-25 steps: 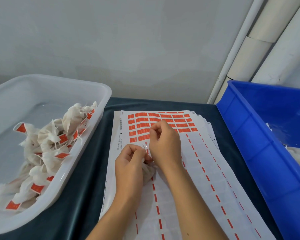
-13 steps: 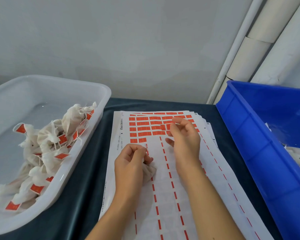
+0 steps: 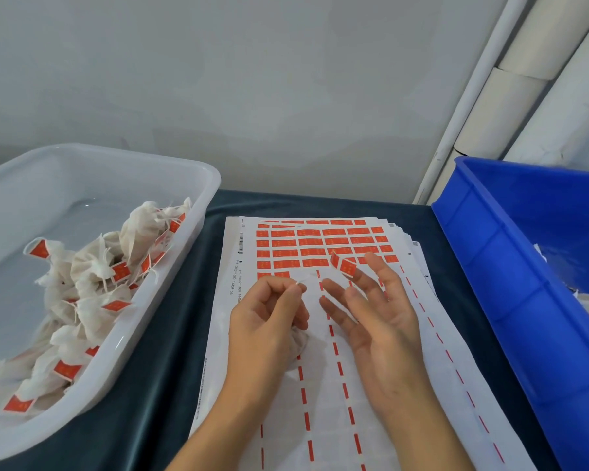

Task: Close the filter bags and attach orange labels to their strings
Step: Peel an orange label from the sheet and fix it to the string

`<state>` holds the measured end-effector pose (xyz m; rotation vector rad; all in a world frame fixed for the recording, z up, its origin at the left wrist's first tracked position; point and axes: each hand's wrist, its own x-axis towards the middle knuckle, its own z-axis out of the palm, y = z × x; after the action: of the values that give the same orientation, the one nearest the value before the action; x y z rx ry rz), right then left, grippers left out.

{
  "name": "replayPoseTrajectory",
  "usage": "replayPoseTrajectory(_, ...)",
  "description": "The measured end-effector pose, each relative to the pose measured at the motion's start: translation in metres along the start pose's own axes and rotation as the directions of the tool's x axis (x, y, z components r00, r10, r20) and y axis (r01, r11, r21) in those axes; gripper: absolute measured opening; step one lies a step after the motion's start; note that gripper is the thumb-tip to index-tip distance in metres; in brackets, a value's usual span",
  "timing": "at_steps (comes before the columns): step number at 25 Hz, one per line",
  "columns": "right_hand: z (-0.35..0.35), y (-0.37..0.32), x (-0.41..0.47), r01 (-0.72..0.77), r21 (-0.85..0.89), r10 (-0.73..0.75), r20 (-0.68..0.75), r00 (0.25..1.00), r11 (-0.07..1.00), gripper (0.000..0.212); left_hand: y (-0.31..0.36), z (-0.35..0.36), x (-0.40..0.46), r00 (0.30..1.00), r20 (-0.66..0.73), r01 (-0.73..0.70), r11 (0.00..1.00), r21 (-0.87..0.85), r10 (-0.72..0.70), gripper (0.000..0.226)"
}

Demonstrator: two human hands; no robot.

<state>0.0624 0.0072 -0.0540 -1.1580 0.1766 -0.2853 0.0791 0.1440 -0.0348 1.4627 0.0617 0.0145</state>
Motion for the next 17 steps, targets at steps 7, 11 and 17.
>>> replayPoseTrajectory(7,0.0053,-0.0031,-0.0037,0.023,-0.072,-0.016,0.103,0.995,0.997,0.072,-0.0006,0.0007,-0.0064,0.991,0.09,-0.107,0.994,0.033,0.104,0.026)
replayPoseTrajectory(11,0.0053,-0.0014,-0.0028,0.007,0.02,-0.009,0.111,0.994,1.0,0.069,-0.0032,0.0017,-0.0079,0.976,0.151,-0.162,0.986,0.042,0.154,0.022)
replayPoseTrajectory(17,0.0057,-0.0023,-0.0026,-0.009,0.084,0.004,0.067,0.998,0.996,0.069,-0.0071,0.0031,-0.0098,0.965,0.186,-0.204,0.975,0.09,0.185,0.022)
